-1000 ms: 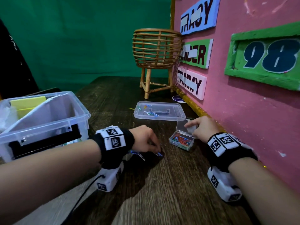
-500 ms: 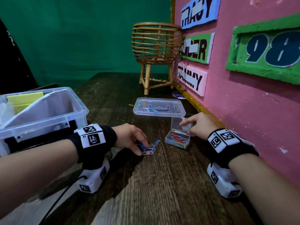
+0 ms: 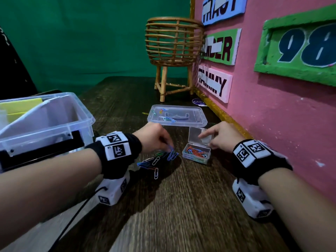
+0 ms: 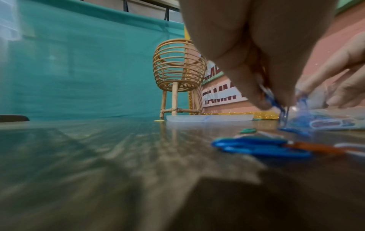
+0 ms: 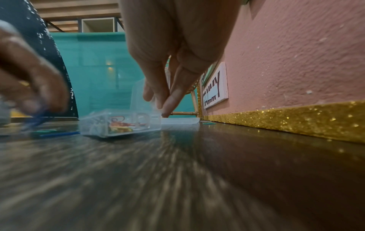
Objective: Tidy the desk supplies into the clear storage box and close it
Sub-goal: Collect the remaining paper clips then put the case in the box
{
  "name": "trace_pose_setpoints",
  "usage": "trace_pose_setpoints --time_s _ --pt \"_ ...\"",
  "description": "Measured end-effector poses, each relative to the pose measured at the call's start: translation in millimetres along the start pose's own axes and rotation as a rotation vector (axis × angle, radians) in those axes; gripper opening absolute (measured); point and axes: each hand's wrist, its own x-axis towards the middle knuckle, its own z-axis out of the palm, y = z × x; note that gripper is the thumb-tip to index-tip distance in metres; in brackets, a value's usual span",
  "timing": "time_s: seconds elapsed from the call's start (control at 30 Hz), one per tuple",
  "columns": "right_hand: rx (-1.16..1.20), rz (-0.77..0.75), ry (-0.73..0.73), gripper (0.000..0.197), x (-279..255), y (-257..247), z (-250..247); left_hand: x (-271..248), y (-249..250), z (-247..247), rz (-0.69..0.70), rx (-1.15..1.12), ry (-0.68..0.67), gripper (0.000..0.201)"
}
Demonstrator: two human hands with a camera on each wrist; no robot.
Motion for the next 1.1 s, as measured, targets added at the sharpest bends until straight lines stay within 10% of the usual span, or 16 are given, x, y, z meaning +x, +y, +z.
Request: trace_pose_setpoints --time_s 0.23,0.83,1.1 --pt "-0.008 -0.019 -0.001 0.045 1 1 1 29 43 13 0.134 -0.076 0.142 0.017" --pt "-0.021 -0.019 -0.013 0.046 2 2 0 36 44 26 0.293 0.08 -0.207 0.022" --pt "-0.015 -0.012 0.002 0.045 1 2 0 31 43 19 0.172 0.154 0.058 0.025"
